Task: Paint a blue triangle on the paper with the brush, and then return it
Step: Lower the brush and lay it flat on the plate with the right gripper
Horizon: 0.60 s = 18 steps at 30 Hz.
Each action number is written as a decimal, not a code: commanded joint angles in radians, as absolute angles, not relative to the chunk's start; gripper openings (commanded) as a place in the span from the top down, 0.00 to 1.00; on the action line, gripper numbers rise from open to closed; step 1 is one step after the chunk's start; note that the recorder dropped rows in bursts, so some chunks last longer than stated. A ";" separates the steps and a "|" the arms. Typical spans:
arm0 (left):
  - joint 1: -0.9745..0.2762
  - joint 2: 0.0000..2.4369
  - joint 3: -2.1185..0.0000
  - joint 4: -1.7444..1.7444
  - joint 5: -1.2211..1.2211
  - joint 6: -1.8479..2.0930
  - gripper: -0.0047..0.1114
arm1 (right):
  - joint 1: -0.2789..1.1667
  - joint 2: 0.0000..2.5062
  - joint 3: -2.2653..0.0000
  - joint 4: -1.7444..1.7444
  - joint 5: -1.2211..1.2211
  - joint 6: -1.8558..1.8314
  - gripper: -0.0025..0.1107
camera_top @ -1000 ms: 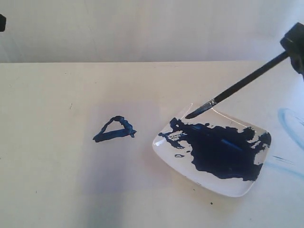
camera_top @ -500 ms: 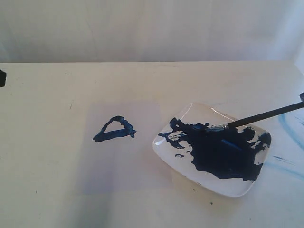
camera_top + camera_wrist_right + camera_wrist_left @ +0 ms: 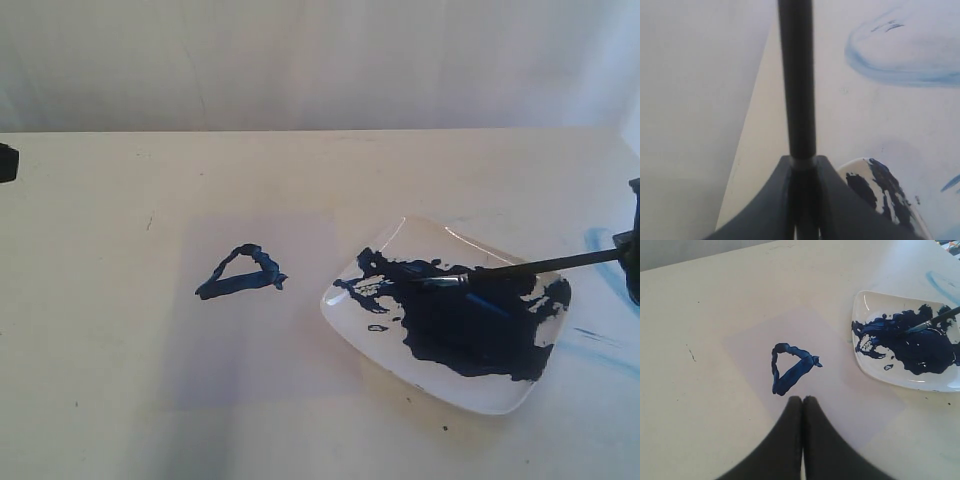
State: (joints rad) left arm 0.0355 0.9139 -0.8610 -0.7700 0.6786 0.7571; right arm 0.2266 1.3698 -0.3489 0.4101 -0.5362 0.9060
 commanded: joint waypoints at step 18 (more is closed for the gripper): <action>0.033 0.907 -0.858 -0.806 0.700 0.759 0.96 | 0.218 1.489 -0.347 0.420 -0.582 1.010 0.98</action>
